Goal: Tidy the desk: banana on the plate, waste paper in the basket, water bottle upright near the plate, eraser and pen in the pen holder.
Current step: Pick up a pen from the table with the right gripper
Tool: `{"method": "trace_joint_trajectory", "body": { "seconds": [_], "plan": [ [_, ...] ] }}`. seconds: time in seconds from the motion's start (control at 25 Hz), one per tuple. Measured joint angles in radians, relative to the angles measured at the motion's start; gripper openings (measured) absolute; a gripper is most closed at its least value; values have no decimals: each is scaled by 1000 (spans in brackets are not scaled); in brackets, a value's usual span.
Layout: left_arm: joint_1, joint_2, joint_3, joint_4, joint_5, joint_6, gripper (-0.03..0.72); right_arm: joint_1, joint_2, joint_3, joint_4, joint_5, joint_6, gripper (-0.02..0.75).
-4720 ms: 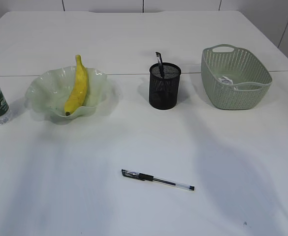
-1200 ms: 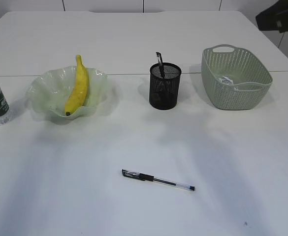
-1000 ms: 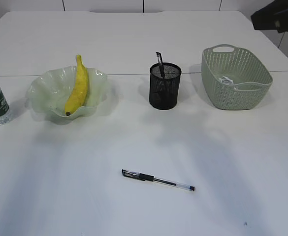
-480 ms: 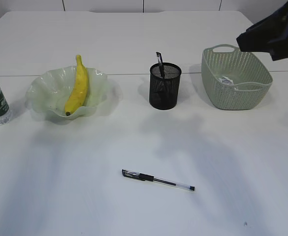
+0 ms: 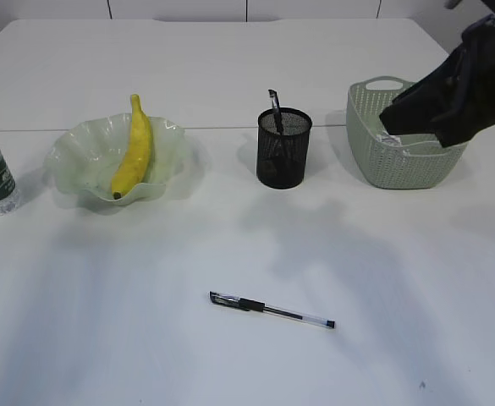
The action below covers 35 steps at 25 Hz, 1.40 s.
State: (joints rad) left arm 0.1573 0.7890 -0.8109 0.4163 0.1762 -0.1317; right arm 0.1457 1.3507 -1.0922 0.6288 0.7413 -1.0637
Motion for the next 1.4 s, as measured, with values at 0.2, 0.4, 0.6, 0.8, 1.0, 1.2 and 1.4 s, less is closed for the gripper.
{"method": "trace_joint_trajectory", "body": {
  "seconds": [0.2,0.4,0.6,0.8,1.0,1.2,1.4],
  "plan": [
    [0,0,0,0,3,0,520,0,26,0,17,0,-27,184],
    [0,0,0,0,11,0,520,0,49,0,49,2,-64,184],
    [0,0,0,-2,11,0,521,0,74,0,62,16,-108,184],
    [0,0,0,-2,15,0,520,1,96,0,85,34,-198,184],
    [0,0,0,-2,21,0,521,3,119,0,93,39,-243,184],
    [0,0,0,-2,23,0,520,69,146,0,93,29,-292,184],
    [0,0,0,-2,23,0,520,124,183,0,93,3,-300,184]
  ]
}}
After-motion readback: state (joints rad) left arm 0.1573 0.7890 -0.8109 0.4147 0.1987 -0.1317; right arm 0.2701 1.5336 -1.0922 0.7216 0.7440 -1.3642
